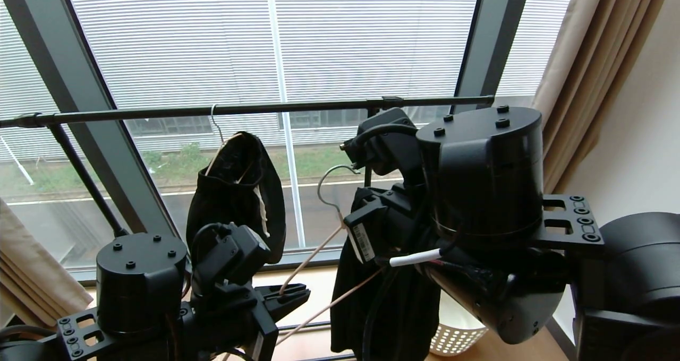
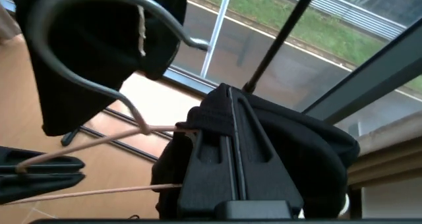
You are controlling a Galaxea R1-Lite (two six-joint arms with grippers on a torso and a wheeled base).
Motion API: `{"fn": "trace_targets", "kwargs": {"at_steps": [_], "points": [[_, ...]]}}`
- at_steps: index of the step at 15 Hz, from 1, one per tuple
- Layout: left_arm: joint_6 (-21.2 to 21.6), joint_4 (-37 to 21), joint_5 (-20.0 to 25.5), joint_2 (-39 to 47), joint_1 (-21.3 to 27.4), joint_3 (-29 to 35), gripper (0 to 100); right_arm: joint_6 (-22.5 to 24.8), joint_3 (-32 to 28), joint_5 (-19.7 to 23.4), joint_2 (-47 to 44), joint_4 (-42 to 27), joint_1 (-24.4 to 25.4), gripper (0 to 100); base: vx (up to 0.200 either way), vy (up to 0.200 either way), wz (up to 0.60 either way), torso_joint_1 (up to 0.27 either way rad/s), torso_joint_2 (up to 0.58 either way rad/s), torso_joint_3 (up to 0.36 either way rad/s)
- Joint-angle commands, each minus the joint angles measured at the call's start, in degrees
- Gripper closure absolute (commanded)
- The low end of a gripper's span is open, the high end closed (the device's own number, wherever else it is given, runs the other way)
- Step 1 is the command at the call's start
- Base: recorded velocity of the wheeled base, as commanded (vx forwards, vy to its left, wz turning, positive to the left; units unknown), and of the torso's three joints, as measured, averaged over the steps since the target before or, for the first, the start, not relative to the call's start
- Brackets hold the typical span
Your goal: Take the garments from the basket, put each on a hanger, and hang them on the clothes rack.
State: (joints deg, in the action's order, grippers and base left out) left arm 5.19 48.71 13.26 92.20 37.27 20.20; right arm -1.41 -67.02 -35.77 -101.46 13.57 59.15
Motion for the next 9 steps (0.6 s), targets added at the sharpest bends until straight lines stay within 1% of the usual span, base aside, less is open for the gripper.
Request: {"fn": "trace_targets", "kwargs": {"at_steps": [1, 3, 5, 6, 9], "points": [[0.2, 0.0, 0.0, 0.0, 0.4, -0.4, 100, 0.0, -1.1, 0.0, -1.2, 0.0, 1.9, 100, 0.000, 0.000, 0.00, 0.000, 0.00, 0.000], [0.3, 0.1, 0.0, -0.1, 0.6, -0.5, 100, 0.0, -1.1, 0.0, -0.8, -0.1, 2.4, 100, 0.000, 0.000, 0.00, 0.000, 0.00, 0.000], [0.3, 1.3, 0.2, -0.3, 1.4, -1.0, 100, 0.0, -1.4, 0.0, -0.6, -0.2, 1.1, 100, 0.000, 0.000, 0.00, 0.000, 0.00, 0.000], [0.3, 3.1, 0.3, -0.3, 1.4, -1.7, 100, 0.0, -1.3, 0.1, 0.2, -0.4, -2.2, 100, 0.000, 0.000, 0.00, 0.000, 0.00, 0.000], [0.3, 5.2, 0.3, -0.2, 1.2, -3.2, 100, 0.6, -1.6, 3.6, 1.7, -0.6, -6.8, 100, 0.000, 0.000, 0.00, 0.000, 0.00, 0.000]]}}
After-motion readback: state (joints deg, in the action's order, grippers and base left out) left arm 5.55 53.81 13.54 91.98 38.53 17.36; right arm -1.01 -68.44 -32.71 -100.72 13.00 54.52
